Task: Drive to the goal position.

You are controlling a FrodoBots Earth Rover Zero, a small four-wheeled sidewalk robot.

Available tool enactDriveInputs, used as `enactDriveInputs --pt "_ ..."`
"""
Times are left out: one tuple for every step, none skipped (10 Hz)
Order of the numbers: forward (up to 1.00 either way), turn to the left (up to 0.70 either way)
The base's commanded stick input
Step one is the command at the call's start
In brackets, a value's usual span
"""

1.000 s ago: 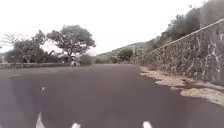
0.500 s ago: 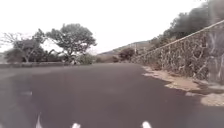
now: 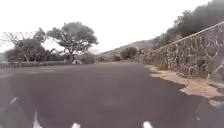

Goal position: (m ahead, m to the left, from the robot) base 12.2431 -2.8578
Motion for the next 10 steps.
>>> enactDriveInputs --pt "1.0 -0.25" --pt "1.0 -0.25" --pt "1.0 -0.25" --pt "1.0 -0.25" --pt "1.0 -0.25" --pt "1.0 -0.25" --pt "1.0 -0.25" --pt "1.0 -0.25" --pt "1.0 -0.25" --pt "1.0 -0.19"
